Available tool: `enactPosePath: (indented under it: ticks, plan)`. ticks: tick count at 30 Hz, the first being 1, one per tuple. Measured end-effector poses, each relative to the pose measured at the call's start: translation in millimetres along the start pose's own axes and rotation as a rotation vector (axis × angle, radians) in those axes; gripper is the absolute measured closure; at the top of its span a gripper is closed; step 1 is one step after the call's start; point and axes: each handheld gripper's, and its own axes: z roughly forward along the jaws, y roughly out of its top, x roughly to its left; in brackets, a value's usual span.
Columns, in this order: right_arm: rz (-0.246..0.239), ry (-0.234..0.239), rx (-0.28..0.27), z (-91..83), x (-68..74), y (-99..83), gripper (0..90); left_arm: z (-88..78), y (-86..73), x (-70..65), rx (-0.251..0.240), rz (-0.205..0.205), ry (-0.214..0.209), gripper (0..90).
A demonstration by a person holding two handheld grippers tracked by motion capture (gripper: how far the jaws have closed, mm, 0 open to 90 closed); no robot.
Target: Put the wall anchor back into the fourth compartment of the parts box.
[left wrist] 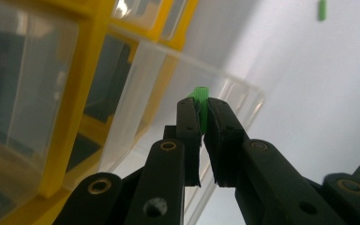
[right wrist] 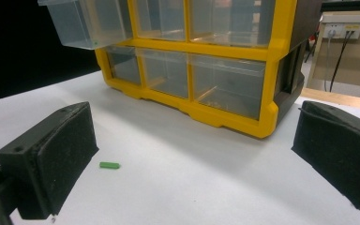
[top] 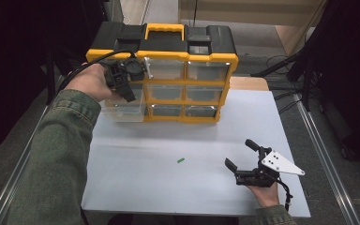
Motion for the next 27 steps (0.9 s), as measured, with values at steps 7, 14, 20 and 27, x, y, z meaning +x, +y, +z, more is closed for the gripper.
enactPosePath:
  ticks: [7, 14, 20, 27]
  plan:
    - [-0.005, 0.004, 0.002, 1.2, 0.6, -0.4, 0.0, 4.5, -2.4, 1.7, 0.000, -0.026, -0.005, 74.8]
    - [0.000, 0.003, 0.001, 0.5, 0.6, -0.3, 0.0, 2.8, 0.3, -3.1, -0.008, -0.032, -0.019, 53.0]
    - [-0.002, 0.007, -0.001, 0.8, 0.4, -0.3, 0.0, 2.3, 6.0, -18.1, -0.015, -0.011, -0.004, 31.0]
    - [-0.001, 0.010, 0.002, 1.0, 0.7, -0.4, 0.0, -0.4, 18.7, -40.5, -0.057, -0.004, 0.002, 14.0]
